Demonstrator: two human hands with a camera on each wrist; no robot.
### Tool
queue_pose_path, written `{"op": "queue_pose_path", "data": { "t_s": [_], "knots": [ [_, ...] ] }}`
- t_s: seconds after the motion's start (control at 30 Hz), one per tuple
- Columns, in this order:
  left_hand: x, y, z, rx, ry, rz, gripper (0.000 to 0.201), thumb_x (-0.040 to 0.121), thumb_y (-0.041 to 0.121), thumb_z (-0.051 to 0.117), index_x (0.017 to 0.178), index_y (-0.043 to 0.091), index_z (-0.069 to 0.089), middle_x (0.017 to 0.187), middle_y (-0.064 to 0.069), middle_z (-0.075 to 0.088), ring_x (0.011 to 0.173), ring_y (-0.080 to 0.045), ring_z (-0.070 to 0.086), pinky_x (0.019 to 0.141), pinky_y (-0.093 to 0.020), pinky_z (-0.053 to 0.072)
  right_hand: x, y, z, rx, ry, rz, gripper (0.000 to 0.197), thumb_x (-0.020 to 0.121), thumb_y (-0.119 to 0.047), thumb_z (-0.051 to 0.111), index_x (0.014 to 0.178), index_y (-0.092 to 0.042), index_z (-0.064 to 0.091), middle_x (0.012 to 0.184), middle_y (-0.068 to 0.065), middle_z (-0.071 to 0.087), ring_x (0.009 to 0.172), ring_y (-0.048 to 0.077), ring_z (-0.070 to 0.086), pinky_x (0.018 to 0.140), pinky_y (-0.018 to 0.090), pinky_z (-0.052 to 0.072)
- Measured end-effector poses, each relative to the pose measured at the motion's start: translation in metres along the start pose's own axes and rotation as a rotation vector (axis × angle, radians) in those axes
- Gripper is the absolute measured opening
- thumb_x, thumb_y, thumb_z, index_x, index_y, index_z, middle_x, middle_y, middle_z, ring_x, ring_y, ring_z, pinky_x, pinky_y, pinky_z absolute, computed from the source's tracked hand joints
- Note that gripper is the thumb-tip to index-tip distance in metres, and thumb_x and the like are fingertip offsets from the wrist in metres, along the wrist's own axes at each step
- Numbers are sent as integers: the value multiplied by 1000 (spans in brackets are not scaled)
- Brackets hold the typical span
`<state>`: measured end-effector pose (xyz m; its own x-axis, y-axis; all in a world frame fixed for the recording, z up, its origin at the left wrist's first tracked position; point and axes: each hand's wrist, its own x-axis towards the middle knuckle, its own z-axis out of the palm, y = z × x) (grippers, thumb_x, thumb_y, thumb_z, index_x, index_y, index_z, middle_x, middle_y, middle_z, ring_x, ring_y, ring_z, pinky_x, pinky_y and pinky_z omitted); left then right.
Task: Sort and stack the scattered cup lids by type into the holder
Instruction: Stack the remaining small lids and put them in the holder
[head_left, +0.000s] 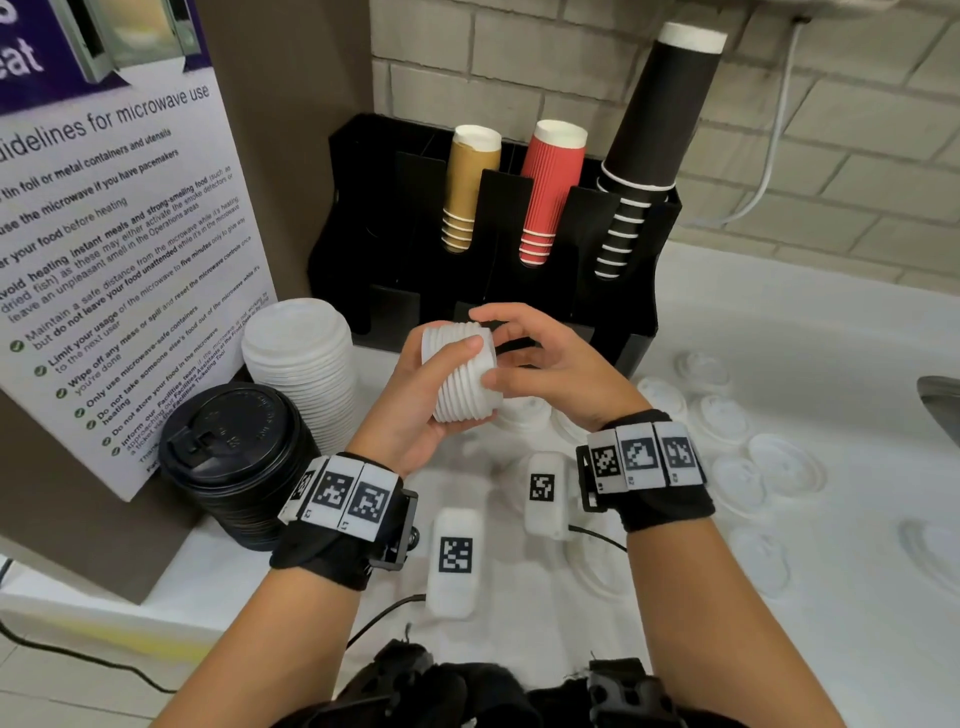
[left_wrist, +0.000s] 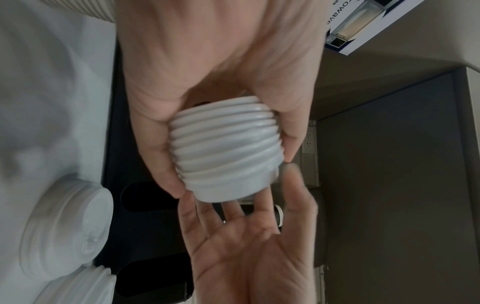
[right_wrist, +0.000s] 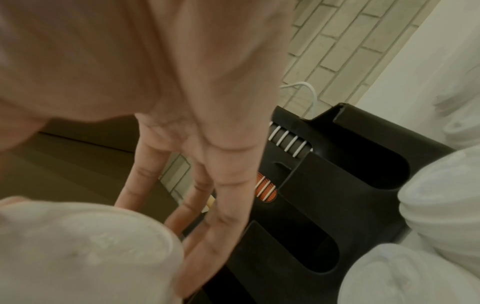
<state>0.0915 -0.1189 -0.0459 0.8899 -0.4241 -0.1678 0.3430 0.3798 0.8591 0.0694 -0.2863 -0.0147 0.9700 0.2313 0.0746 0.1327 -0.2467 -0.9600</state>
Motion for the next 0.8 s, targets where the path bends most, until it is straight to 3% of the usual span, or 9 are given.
{"op": "queue_pose_path", "data": {
  "t_s": [0.07, 0.13, 0.27, 0.33, 0.43, 0.5, 0.63, 0.7, 0.8],
  "knots": [
    [1, 2, -2, -4, 31, 33, 51, 73, 35, 76, 117, 27, 51, 126, -9, 57, 109, -27, 62, 75, -44, 58, 11, 5, -5, -27, 65, 71, 35, 86, -38, 65, 120, -43, 57, 113, -7, 63, 107, 13, 63, 86, 30, 55],
    [1, 3, -5, -10, 56, 56, 50, 68, 36, 71, 113, 29, 52, 120, -5, 57, 104, -22, 62, 73, -41, 59, 27, 16, -14, -303, 120, 197, 34, 92, -40, 58, 126, -34, 57, 121, -7, 62, 115, 12, 58, 91, 24, 47],
    [2, 2, -8, -19, 61, 65, 49, 66, 36, 71, 111, 31, 52, 120, -2, 56, 108, -22, 60, 79, -45, 58, 50, 40, -20, -962, -169, 451, 63, 81, -36, 72, 138, -22, 48, 139, 0, 51, 124, 19, 50, 99, 28, 41],
    [3, 2, -8, -13, 61, 67, 48, 66, 36, 71, 111, 32, 52, 120, -2, 56, 110, -24, 59, 82, -46, 57, 56, 46, -18, -1062, -231, 493, 74, 73, -32, 80, 139, -21, 48, 139, 1, 50, 123, 21, 51, 95, 29, 43],
    [4, 2, -9, -21, 63, 68, 48, 66, 36, 71, 110, 32, 52, 117, -1, 57, 101, -20, 65, 81, -46, 58, 62, 47, -14, -1141, -286, 489, 72, 68, -29, 83, 133, -20, 52, 128, 4, 55, 111, 23, 57, 84, 29, 47],
    [4, 3, -10, -24, 68, 70, 47, 67, 35, 71, 111, 32, 52, 117, -1, 57, 98, -19, 66, 79, -44, 59, 62, 44, -15, -1152, -282, 463, 64, 70, -29, 81, 128, -20, 55, 120, 5, 57, 103, 23, 59, 76, 29, 49],
    [5, 4, -12, -31, 103, 67, 43, 72, 34, 71, 111, 31, 53, 118, -1, 57, 108, -22, 60, 82, -46, 59, 50, 27, -30, -1021, -150, 437, 50, 76, -34, 75, 122, -26, 57, 115, 1, 57, 97, 18, 57, 76, 30, 52],
    [5, 5, -13, -24, 113, 64, 48, 68, 36, 71, 112, 31, 52, 117, 0, 57, 108, -22, 59, 84, -47, 58, 40, 14, -40, -816, -31, 402, 48, 77, -35, 73, 121, -33, 56, 112, 1, 59, 96, 17, 59, 80, 30, 55],
    [5, 5, -10, -20, 94, 37, 53, 66, 37, 72, 114, 29, 52, 117, -2, 58, 108, -24, 60, 83, -47, 57, 20, -4, -38, -291, 43, 280, 43, 78, -29, 74, 117, -40, 59, 105, 5, 66, 97, 18, 67, 83, 32, 58]
  ]
}}
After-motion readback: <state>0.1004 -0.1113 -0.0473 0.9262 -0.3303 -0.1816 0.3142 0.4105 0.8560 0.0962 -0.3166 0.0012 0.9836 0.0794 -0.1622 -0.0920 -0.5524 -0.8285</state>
